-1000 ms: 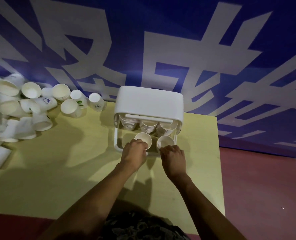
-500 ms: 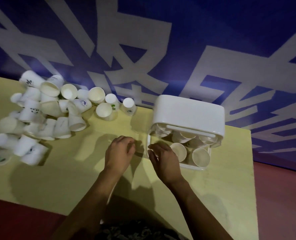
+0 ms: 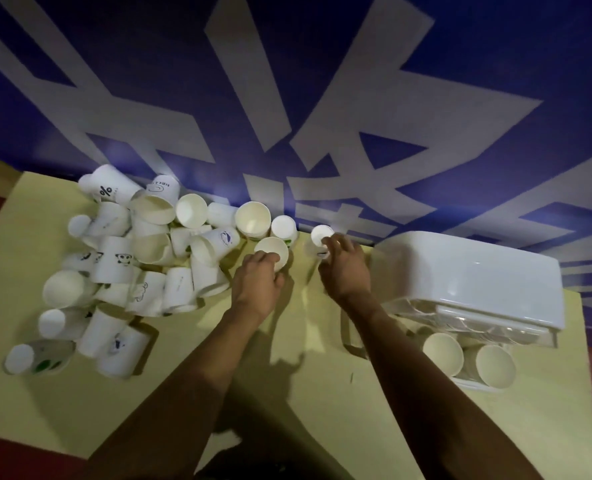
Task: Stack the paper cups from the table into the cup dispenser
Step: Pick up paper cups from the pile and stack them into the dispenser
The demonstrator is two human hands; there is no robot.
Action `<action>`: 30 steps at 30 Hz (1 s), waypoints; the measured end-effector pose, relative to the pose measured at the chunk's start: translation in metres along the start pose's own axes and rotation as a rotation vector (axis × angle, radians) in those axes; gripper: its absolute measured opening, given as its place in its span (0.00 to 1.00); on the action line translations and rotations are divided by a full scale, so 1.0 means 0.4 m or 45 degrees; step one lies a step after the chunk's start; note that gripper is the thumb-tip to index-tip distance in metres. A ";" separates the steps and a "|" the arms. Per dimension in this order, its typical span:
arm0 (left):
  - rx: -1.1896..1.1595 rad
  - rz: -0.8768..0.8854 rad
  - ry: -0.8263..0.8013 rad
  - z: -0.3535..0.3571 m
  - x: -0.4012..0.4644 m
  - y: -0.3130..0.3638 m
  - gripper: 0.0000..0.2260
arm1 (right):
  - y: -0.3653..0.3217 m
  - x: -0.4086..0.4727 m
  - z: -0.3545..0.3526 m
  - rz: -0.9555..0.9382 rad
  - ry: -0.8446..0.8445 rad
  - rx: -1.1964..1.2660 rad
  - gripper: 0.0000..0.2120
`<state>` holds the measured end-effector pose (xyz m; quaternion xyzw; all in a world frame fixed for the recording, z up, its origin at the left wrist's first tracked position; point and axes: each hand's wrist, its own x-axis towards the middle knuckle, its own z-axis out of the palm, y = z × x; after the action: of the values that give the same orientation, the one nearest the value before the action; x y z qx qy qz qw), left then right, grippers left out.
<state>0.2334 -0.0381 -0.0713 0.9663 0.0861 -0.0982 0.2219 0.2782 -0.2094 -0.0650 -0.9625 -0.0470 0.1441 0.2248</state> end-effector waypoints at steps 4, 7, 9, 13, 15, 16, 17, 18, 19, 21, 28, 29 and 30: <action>0.013 0.014 -0.091 0.009 0.047 -0.019 0.15 | -0.020 0.078 0.036 -0.017 -0.125 -0.079 0.27; -0.046 0.037 -0.158 0.015 0.071 -0.028 0.12 | -0.021 0.105 0.060 0.012 -0.101 -0.120 0.26; -0.059 0.056 -0.153 0.016 0.075 -0.030 0.09 | -0.019 0.105 0.070 0.046 -0.033 -0.120 0.21; -0.114 0.057 -0.054 0.014 0.056 -0.025 0.11 | -0.022 0.061 0.066 0.096 0.091 -0.070 0.20; -0.182 0.050 -0.001 0.006 0.030 -0.027 0.13 | -0.026 0.017 0.050 0.131 0.187 0.069 0.23; -0.209 0.050 0.024 0.001 0.014 -0.028 0.13 | -0.025 -0.008 0.045 0.156 0.231 0.171 0.24; -0.242 0.052 0.048 -0.004 -0.003 -0.031 0.13 | -0.027 -0.035 0.038 0.187 0.267 0.300 0.24; -0.292 0.048 0.074 -0.009 -0.022 -0.032 0.11 | -0.029 -0.064 0.033 0.219 0.291 0.470 0.24; -0.358 0.037 0.105 -0.016 -0.042 -0.031 0.09 | -0.032 -0.094 0.028 0.261 0.288 0.666 0.24; -0.490 0.014 0.166 -0.035 -0.083 -0.023 0.05 | -0.040 -0.154 0.018 0.330 0.210 1.004 0.25; -0.586 0.208 0.212 -0.101 -0.205 0.023 0.04 | -0.030 -0.317 -0.029 -0.145 0.059 0.931 0.44; -0.558 0.248 0.215 -0.108 -0.224 0.035 0.03 | -0.030 -0.332 -0.038 -0.169 0.074 0.875 0.43; -0.534 0.283 0.221 -0.112 -0.242 0.047 0.03 | -0.033 -0.347 -0.047 -0.166 0.098 0.833 0.40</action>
<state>0.1508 -0.0467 -0.0019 0.9074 0.0166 0.0303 0.4188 0.1513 -0.2272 -0.0074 -0.8391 -0.0511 0.1006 0.5322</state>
